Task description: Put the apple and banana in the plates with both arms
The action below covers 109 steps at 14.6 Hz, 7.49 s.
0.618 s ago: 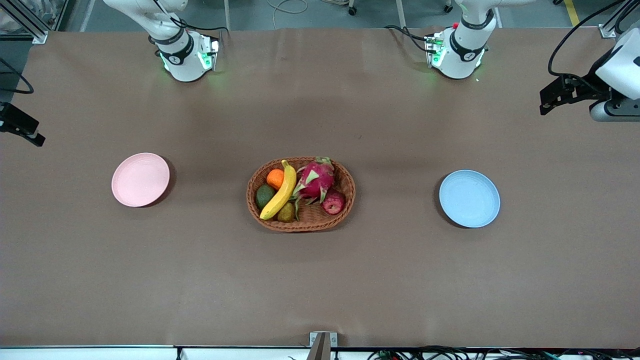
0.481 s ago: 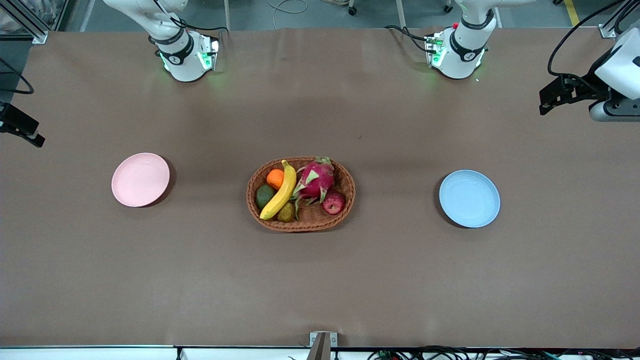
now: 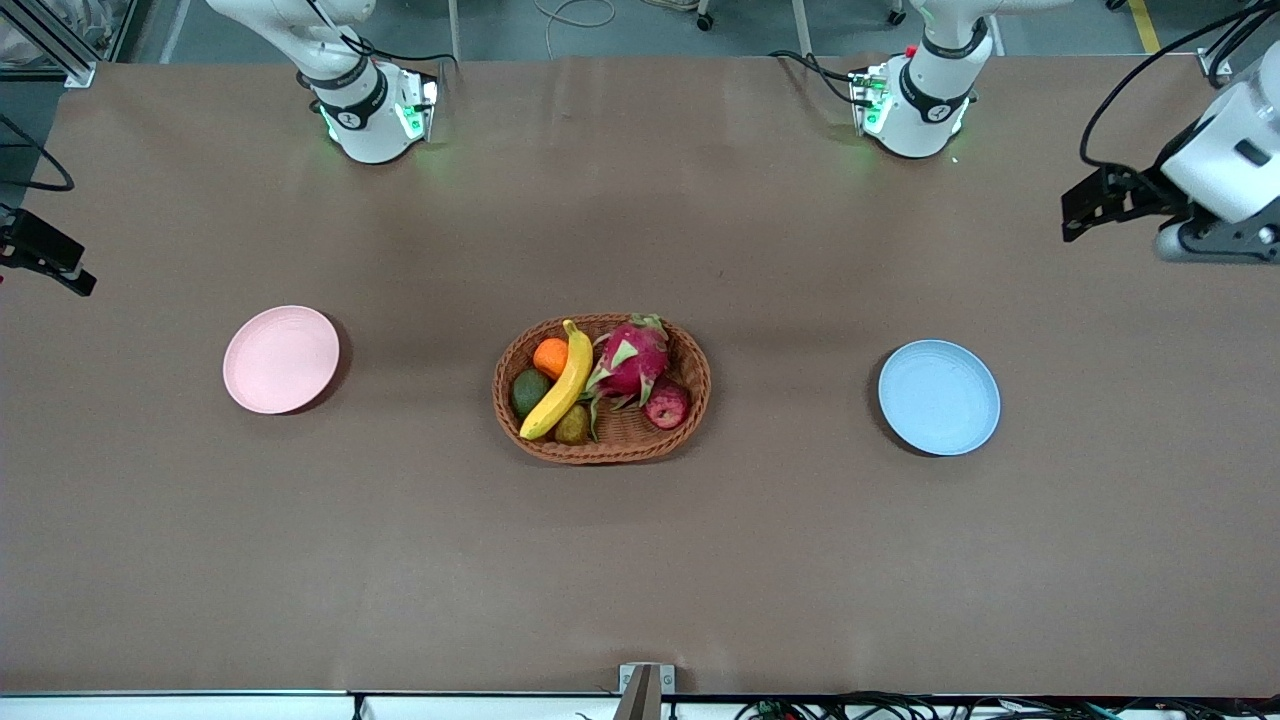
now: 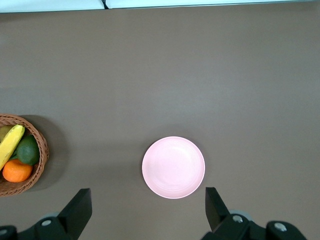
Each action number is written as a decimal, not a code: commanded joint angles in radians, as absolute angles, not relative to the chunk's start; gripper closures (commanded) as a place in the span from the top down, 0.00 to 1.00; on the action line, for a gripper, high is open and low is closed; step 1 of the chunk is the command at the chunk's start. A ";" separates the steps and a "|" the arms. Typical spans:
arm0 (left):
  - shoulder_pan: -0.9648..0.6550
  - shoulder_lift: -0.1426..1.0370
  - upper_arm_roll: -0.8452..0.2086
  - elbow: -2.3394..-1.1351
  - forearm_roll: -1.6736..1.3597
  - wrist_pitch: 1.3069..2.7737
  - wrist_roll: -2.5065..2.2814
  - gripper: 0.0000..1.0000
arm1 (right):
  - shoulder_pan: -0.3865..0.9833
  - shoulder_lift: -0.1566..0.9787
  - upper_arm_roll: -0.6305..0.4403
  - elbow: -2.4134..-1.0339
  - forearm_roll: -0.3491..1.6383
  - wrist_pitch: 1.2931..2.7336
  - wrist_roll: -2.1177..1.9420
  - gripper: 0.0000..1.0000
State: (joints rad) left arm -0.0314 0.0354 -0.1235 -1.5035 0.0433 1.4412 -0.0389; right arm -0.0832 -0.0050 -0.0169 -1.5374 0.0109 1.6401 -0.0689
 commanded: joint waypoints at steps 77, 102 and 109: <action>0.051 0.350 -0.146 -1.890 0.054 2.137 -0.387 1.00 | 0.252 0.476 -0.034 -1.609 0.016 1.812 0.320 0.08; -0.055 -0.048 -0.058 -1.560 0.051 1.494 -0.103 1.00 | -0.121 0.226 -0.031 -1.911 -0.008 1.938 -0.195 1.00; -0.055 -0.048 -0.064 -1.555 0.054 1.496 -0.103 1.00 | -0.100 0.224 -0.021 -1.381 0.005 1.474 -0.032 1.00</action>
State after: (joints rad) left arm -0.0436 -0.0233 -0.0699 -1.5362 0.0376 1.4926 -0.1020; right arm -0.1043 0.1927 -0.0346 -1.4930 0.0118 1.5492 -0.0846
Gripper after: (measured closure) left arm 0.000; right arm 0.000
